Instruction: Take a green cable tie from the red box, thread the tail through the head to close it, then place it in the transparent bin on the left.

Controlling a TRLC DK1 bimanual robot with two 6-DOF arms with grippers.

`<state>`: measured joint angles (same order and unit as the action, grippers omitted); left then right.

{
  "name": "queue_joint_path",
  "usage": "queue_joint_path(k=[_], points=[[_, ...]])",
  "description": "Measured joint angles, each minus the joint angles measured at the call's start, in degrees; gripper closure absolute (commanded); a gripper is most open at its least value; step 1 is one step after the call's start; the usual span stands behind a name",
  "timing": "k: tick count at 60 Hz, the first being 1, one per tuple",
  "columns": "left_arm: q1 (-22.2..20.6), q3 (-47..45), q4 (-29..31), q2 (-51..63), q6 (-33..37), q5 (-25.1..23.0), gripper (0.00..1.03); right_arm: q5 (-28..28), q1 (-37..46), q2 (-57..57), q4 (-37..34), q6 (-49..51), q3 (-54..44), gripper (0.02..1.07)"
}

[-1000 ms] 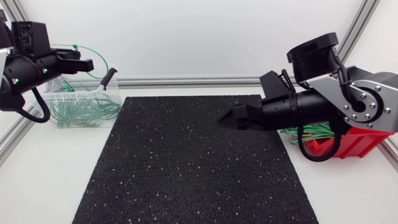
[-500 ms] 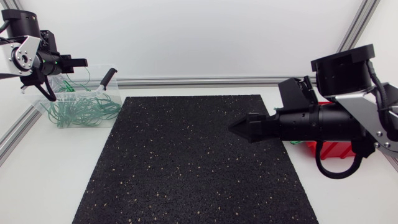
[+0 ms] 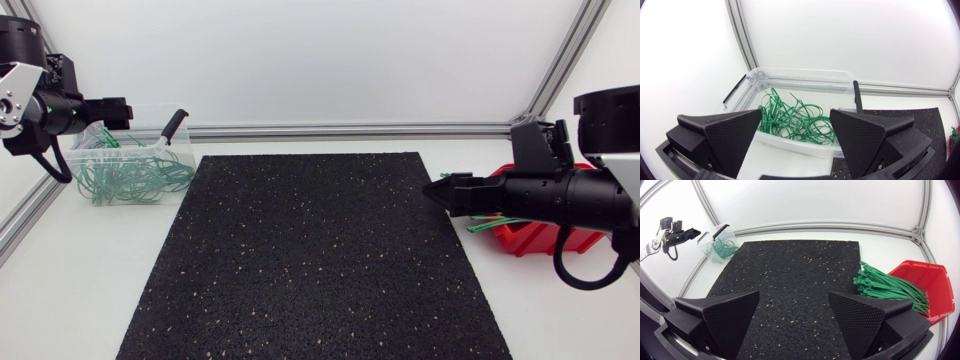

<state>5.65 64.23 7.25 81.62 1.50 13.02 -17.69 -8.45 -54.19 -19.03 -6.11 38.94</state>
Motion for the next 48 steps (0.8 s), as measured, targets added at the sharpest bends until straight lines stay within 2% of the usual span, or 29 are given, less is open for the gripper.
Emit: queue_joint_path(k=[20,37,48], points=[[-3.61,-19.43,-2.36,-17.44,0.00,-0.09,0.03,-0.04,14.19,8.24,4.09,6.45,-8.76,0.07],[-6.16,-31.17,-5.29,-32.09,-0.02,-0.26,0.03,0.09,16.83,22.67,4.72,6.84,-15.58,0.07],[-7.58,-38.77,-5.84,-43.15,-0.02,-0.26,0.03,2.89,16.35,29.09,6.91,6.82,-19.32,0.07]])
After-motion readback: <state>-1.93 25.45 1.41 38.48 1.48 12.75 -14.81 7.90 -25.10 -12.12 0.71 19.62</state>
